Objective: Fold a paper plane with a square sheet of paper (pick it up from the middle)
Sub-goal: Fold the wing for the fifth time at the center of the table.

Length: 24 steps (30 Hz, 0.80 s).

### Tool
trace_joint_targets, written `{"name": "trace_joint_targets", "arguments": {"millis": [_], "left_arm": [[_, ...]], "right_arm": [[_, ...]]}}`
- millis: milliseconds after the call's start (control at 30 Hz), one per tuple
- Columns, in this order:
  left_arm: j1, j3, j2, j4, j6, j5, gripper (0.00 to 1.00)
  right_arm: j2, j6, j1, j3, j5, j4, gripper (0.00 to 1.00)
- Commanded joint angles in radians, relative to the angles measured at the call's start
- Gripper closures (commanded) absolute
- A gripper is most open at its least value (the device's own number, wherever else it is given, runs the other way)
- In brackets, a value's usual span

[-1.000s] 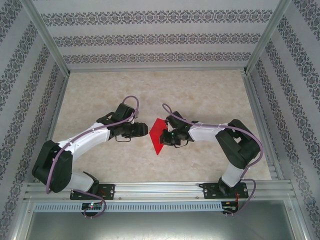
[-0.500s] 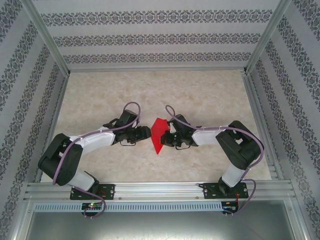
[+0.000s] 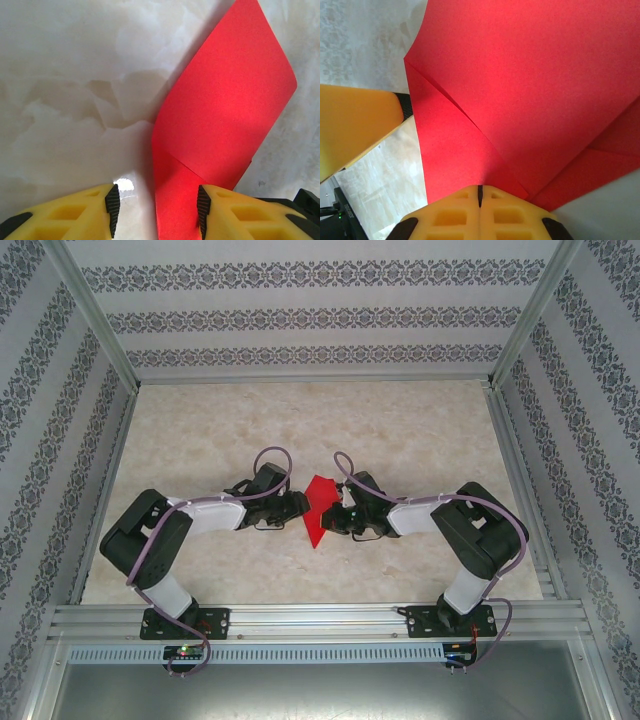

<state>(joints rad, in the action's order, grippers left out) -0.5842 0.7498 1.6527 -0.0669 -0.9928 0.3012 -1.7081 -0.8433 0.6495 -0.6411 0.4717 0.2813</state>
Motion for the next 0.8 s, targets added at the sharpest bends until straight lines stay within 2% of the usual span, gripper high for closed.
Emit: {"name": "trace_joint_targets", "arguments": {"millis": [0,600,700,767], "left_arm": [[-0.017,0.026,0.034,-0.088,-0.039,-0.013,0.54],[-0.015,0.102,0.068,-0.060,0.009,-0.001,0.62],[-0.017,0.101,0.063,-0.044,0.016,-0.007,0.65],[-0.017,0.100,0.061,-0.037,0.023,-0.004,0.71]], "right_arm": [[-0.026,-0.007,-0.011,0.038,-0.023,-0.053,1.00],[-0.041,-0.006,-0.034,0.060,0.000,-0.025,1.00],[-0.038,-0.004,-0.035,0.058,0.001,-0.029,1.00],[-0.037,-0.005,-0.036,0.060,0.002,-0.027,1.00]]}}
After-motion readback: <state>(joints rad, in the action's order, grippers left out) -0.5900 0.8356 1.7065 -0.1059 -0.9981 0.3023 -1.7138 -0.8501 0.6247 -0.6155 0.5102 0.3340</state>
